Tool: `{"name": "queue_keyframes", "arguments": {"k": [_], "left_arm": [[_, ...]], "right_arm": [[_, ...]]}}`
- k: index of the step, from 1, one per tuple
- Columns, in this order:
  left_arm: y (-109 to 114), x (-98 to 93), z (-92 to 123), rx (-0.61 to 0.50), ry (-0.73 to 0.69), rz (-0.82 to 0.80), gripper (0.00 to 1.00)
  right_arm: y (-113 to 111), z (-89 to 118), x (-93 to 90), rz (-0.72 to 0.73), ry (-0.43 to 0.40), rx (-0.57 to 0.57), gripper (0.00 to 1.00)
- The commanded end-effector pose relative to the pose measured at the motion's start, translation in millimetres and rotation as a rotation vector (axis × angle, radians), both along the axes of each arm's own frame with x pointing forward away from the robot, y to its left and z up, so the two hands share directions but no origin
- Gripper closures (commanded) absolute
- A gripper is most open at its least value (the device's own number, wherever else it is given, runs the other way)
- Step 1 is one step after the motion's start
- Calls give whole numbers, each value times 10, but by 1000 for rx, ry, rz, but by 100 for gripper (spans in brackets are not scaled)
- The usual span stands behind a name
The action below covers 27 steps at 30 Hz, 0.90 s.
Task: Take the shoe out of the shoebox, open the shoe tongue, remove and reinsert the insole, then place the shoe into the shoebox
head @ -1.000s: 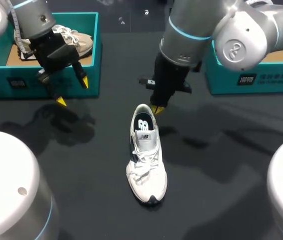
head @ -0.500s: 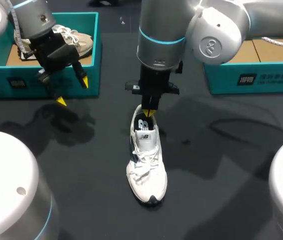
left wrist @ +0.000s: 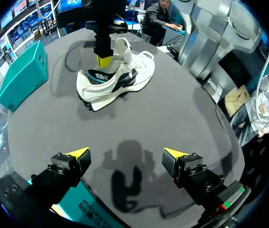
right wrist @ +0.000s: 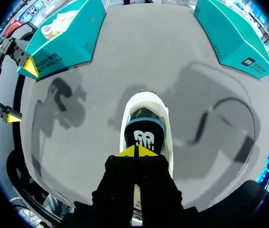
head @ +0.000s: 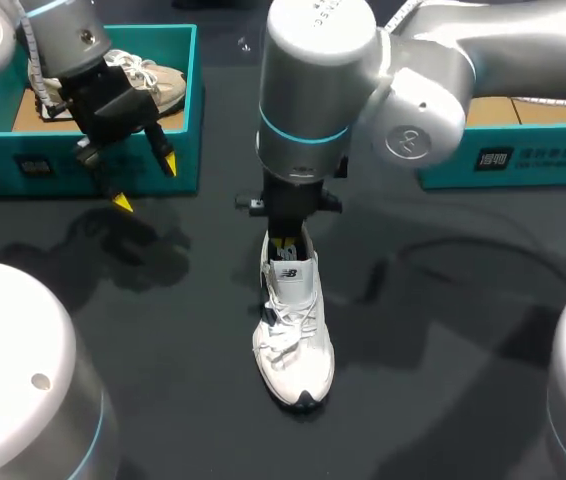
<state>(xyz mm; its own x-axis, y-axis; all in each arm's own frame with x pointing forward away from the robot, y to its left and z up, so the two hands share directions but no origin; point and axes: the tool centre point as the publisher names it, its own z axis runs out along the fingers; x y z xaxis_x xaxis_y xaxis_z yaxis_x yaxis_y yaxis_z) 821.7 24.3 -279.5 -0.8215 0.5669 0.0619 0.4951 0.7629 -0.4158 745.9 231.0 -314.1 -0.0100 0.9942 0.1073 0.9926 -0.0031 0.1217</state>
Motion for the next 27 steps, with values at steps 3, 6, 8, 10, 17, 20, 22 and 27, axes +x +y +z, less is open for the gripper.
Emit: {"name": "queue_keyframes", "arguments": {"k": [3,6,8,10,17,20,22,27], "left_arm": [[5,-1,5,2,-1,-1,0],[5,-1,5,2,-1,-1,0],[5,-1,5,2,-1,-1,0],[5,-1,5,2,-1,-1,0],[5,-1,5,2,-1,-1,0],[5,-1,5,2,-1,-1,0],[5,-1,5,2,-1,-1,0],[5,-1,5,2,-1,-1,0]], "right_arm": [[55,-134,-10,1,-45,-24,100],[50,-218,41,-4,-56,-35,100],[46,-280,83,-9,-62,-46,100],[42,-334,118,-7,-58,-47,100],[20,-527,193,-6,-45,-43,100],[11,-587,199,-5,-39,-43,100],[0,-629,203,-6,-33,-45,100],[-34,-662,191,-29,-25,-49,100]]}}
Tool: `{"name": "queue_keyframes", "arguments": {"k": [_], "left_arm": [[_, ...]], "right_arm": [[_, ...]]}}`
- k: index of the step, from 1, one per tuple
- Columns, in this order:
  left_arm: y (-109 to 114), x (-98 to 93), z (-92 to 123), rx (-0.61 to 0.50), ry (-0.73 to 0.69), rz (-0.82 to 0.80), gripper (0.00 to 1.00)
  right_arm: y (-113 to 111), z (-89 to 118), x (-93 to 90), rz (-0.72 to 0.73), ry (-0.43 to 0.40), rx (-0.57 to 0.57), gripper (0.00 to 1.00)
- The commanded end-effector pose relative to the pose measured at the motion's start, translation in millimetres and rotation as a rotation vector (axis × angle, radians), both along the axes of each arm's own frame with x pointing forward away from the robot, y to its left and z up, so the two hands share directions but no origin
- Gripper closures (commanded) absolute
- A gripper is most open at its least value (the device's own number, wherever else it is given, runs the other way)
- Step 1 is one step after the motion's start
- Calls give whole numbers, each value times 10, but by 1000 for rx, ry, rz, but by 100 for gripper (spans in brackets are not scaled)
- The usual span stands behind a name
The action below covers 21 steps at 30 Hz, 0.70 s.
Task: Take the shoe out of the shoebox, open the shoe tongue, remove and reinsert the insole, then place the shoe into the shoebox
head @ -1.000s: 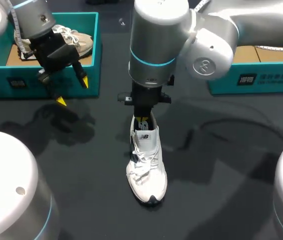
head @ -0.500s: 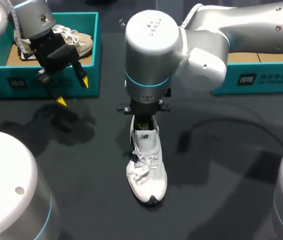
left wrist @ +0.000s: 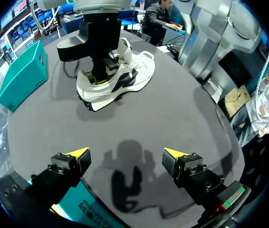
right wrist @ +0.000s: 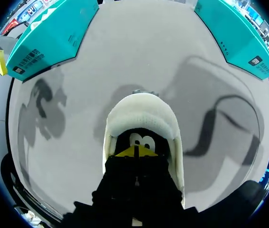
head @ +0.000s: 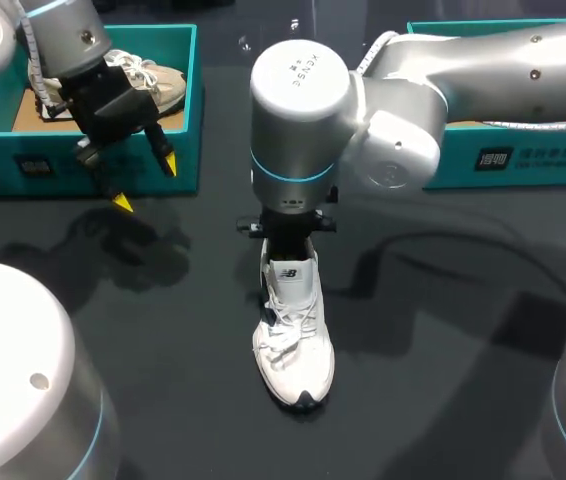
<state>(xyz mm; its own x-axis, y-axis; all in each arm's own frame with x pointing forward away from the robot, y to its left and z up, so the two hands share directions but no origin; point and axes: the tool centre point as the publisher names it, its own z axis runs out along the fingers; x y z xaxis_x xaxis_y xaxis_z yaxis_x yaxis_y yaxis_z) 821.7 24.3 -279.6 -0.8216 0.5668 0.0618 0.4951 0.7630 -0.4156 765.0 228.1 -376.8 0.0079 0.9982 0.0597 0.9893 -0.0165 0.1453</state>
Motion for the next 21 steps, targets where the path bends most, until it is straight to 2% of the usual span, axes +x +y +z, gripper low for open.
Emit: {"name": "queue_keyframes", "arguments": {"k": [1,6,11,15,21], "left_arm": [[4,-1,6,2,-1,-1,0],[4,-1,6,2,-1,-1,0],[4,-1,6,2,-1,-1,0],[4,-1,6,2,-1,-1,0],[4,-1,6,2,-1,-1,0]], "right_arm": [[-9,-4,-12,-13,-9,-8,100],[-45,154,-56,-41,-49,-23,100],[-28,184,-53,-50,-77,10,100],[32,71,41,-31,-54,10,100],[-5,-154,108,-23,-6,37,100]]}}
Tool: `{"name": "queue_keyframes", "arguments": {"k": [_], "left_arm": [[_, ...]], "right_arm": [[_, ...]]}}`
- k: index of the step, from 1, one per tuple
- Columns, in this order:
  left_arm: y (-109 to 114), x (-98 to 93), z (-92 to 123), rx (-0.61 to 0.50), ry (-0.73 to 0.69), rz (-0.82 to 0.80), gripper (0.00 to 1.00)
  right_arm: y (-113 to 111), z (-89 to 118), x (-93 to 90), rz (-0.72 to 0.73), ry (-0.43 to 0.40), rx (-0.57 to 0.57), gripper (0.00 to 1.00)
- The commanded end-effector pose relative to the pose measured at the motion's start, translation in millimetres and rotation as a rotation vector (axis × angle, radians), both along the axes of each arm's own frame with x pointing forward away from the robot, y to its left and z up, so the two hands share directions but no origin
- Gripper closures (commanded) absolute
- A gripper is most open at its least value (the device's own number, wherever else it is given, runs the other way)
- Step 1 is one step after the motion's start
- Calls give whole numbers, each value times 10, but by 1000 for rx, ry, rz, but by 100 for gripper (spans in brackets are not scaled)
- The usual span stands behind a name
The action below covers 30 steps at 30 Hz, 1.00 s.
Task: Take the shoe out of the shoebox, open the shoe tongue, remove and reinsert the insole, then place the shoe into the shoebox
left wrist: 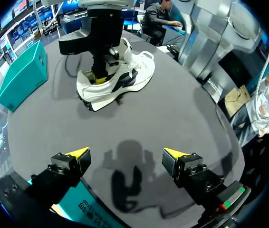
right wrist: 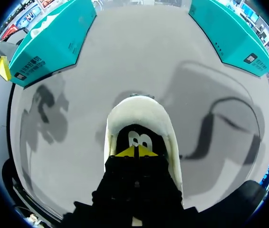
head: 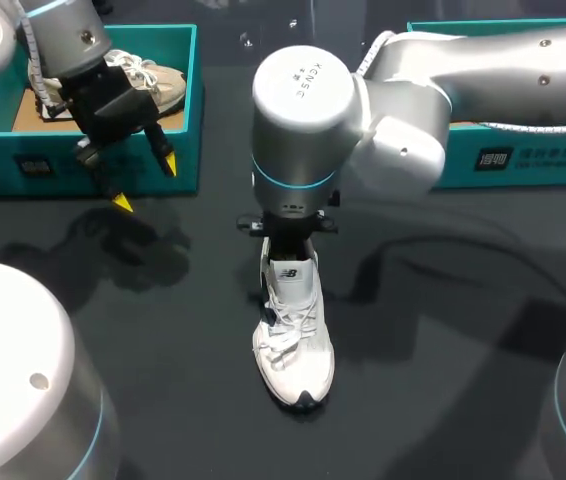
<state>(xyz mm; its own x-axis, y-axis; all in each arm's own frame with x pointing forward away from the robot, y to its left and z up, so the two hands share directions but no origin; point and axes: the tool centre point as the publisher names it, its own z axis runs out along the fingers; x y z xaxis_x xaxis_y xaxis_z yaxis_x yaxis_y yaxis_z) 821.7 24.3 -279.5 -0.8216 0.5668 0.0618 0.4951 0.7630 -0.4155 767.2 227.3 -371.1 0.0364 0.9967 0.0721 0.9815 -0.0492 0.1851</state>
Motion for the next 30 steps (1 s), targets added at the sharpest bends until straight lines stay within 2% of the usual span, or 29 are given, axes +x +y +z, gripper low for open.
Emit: {"name": "queue_keyframes", "arguments": {"k": [1,10,22,27,30], "left_arm": [[4,-1,5,2,-1,-1,0],[4,-1,5,2,-1,-1,0],[4,-1,5,2,-1,-1,0],[4,-1,5,2,-1,-1,0],[4,-1,5,2,-1,-1,0]], "right_arm": [[1,-239,87,12,38,30,100],[14,-404,51,10,94,6,100],[-43,110,-159,-33,-9,-105,100],[-65,180,-171,-42,-20,-115,100],[-88,148,-165,-46,6,-107,100]]}}
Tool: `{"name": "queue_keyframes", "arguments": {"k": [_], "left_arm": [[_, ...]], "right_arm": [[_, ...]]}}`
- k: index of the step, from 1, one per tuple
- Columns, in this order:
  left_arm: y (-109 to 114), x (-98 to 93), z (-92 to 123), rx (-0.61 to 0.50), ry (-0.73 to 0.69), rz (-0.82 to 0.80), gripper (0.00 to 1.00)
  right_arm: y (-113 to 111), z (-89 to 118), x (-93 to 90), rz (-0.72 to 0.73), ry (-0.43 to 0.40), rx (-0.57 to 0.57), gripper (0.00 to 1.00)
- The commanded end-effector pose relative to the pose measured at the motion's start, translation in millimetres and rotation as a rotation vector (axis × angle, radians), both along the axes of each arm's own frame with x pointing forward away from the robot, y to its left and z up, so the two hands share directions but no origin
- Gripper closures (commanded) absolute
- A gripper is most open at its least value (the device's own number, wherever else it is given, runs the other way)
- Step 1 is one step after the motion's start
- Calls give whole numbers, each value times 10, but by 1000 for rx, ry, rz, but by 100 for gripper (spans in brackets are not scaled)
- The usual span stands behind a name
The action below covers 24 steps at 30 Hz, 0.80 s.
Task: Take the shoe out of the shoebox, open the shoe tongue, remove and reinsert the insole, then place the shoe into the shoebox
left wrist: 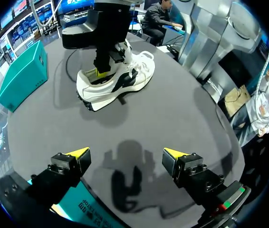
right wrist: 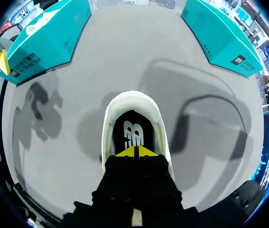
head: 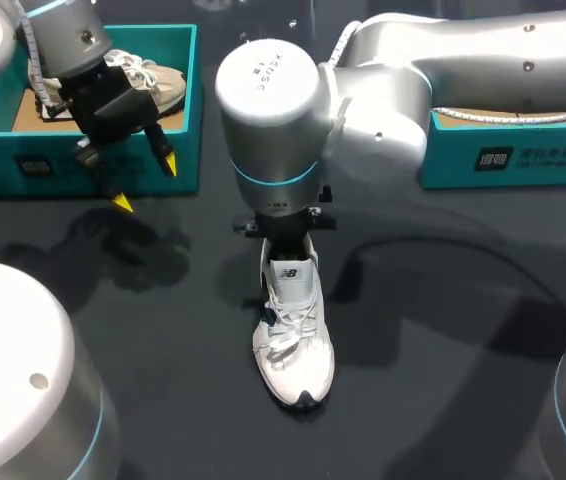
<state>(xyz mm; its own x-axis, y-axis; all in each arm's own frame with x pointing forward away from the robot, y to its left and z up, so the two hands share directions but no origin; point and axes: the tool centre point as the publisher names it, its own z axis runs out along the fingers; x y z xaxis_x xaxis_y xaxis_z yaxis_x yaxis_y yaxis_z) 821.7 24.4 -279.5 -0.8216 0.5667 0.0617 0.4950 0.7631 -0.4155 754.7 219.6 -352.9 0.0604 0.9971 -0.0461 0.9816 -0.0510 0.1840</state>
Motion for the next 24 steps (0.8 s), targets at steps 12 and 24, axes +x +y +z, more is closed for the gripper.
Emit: {"name": "queue_keyframes", "arguments": {"k": [12,24], "left_arm": [[3,-1,5,2,-1,-1,0],[3,-1,5,2,-1,-1,0]], "right_arm": [[0,-108,-171,-77,142,35,100],[93,-35,-248,-74,201,14,78]]}}
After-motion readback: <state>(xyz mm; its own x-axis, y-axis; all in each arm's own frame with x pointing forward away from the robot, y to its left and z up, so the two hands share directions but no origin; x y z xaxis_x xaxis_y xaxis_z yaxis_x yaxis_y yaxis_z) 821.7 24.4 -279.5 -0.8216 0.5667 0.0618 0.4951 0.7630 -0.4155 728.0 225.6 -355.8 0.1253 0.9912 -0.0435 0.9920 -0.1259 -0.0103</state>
